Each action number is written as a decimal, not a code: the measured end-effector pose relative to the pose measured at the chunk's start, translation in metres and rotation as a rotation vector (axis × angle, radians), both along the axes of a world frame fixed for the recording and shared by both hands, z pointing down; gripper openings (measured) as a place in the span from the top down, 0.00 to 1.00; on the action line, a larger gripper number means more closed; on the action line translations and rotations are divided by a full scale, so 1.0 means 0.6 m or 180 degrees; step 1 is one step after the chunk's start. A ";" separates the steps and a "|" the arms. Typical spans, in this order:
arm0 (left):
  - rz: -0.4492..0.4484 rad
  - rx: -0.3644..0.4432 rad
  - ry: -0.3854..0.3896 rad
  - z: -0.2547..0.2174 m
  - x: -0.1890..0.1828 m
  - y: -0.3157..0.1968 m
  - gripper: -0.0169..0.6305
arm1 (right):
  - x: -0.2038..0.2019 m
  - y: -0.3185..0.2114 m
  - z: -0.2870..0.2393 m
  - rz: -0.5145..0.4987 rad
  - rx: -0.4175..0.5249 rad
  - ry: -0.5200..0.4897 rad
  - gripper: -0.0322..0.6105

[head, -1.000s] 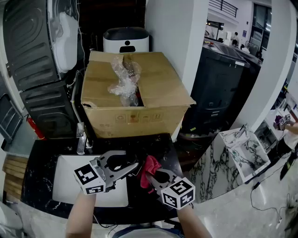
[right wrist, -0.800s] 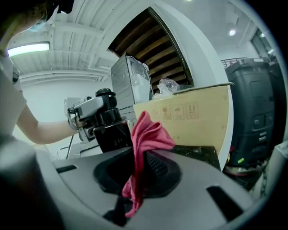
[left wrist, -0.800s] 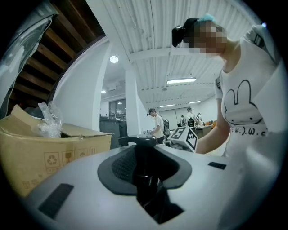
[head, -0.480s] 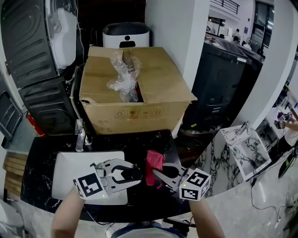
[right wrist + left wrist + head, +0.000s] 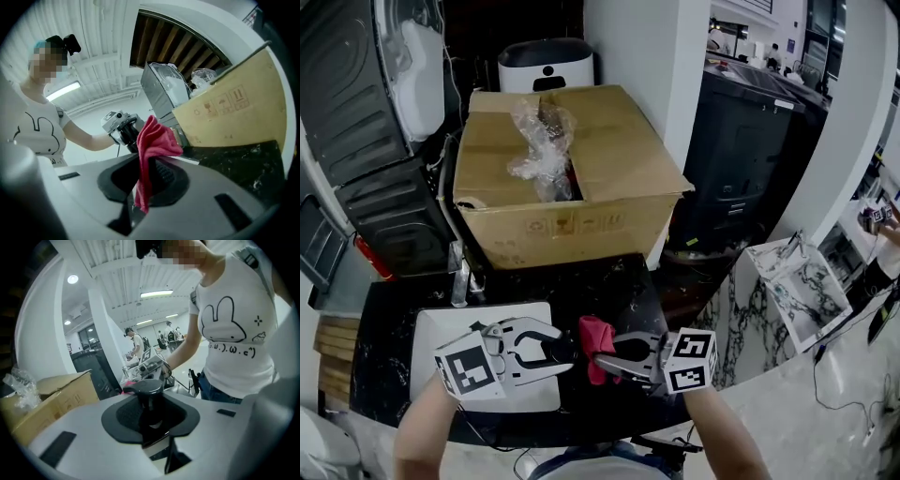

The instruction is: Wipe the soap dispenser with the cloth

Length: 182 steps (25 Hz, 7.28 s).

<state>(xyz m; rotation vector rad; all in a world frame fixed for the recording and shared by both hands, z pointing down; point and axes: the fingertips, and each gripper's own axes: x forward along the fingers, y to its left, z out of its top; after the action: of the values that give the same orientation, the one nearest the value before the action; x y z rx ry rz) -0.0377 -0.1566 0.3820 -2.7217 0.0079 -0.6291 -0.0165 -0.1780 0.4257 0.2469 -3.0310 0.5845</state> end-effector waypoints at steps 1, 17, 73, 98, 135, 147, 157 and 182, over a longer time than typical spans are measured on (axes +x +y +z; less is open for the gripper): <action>-0.0013 -0.0065 0.0106 -0.010 -0.001 0.001 0.81 | -0.001 0.003 0.006 -0.0034 -0.0031 0.0011 0.87; -0.0007 -0.0098 -0.0193 -0.001 -0.007 0.031 0.81 | -0.013 -0.037 -0.047 0.0038 0.0247 -0.0103 0.87; 0.0606 0.2109 -0.1115 0.234 0.012 0.037 0.81 | -0.084 -0.142 0.173 -0.0726 -0.0139 0.2979 0.88; 0.0662 0.2160 -0.1129 0.237 0.011 0.041 0.81 | -0.157 -0.142 0.178 -0.0690 -0.0832 0.2841 0.88; -0.2238 -0.0476 0.0865 -0.025 -0.056 -0.135 0.81 | 0.020 -0.101 0.068 0.1767 -0.0481 0.0194 0.88; -0.2651 -0.1066 0.1370 -0.112 -0.049 -0.154 0.81 | -0.053 -0.111 0.079 0.1746 -0.0280 -0.0110 0.88; -0.2573 -0.1488 0.1674 -0.126 -0.046 -0.170 0.81 | -0.076 -0.125 0.012 0.1615 0.0074 -0.0619 0.88; -0.2669 -0.1287 0.1932 -0.177 -0.084 -0.179 0.81 | -0.091 -0.079 0.048 0.1314 0.0248 -0.0102 0.88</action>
<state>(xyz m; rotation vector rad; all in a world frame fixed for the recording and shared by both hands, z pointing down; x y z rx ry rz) -0.0878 -0.2638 0.2756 -3.1180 1.3400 0.0634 -0.0709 -0.2252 0.4544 0.8879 -3.0480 0.4907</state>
